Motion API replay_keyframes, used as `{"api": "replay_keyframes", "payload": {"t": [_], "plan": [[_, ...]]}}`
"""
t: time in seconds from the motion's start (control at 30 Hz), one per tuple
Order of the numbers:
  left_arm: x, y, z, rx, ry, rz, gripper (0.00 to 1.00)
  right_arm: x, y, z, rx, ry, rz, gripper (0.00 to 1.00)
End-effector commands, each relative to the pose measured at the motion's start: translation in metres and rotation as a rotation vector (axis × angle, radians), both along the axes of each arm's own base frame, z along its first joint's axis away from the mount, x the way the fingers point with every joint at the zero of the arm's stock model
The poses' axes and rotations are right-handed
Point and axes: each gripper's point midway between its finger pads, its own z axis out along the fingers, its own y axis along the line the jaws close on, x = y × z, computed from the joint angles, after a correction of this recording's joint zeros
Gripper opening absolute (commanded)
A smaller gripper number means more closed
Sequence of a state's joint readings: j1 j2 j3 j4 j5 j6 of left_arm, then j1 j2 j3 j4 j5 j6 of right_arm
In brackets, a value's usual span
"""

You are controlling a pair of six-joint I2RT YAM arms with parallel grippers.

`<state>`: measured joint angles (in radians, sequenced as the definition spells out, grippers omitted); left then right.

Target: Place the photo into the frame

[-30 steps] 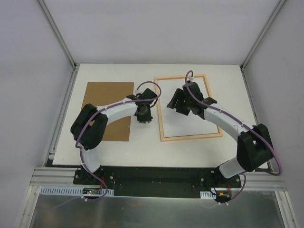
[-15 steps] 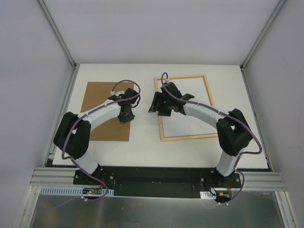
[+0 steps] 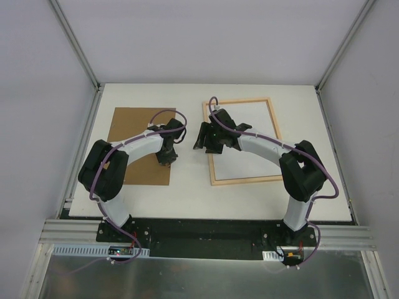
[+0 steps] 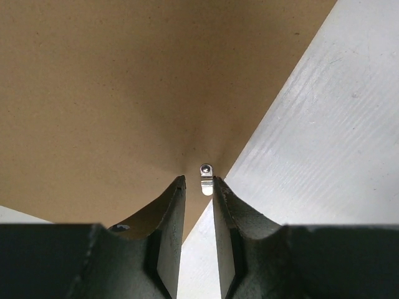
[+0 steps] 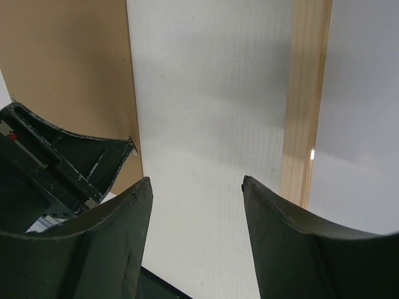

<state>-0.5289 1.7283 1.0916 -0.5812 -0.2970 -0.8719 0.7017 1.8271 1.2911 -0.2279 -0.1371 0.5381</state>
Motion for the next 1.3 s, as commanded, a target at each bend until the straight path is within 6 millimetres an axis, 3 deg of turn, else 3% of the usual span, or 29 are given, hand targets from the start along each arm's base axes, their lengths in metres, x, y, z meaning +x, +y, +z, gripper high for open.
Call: {"api": "replay_keyframes", "payload": {"t": [0.0, 0.77, 1.27], "plan": [[0.006, -0.005, 0.004, -0.012, -0.002, -0.013, 0.23, 0.006, 0.013, 0.019, 0.047, -0.035, 0.011, 0.62], [-0.01, -0.009, -0.011, -0.023, 0.04, -0.019, 0.19, 0.003, 0.021, 0.009, 0.033, -0.02, 0.027, 0.62], [-0.01, -0.014, 0.003, -0.076, -0.004, -0.041, 0.24, 0.002, 0.027, 0.009, 0.033, -0.022, 0.035, 0.62]]}}
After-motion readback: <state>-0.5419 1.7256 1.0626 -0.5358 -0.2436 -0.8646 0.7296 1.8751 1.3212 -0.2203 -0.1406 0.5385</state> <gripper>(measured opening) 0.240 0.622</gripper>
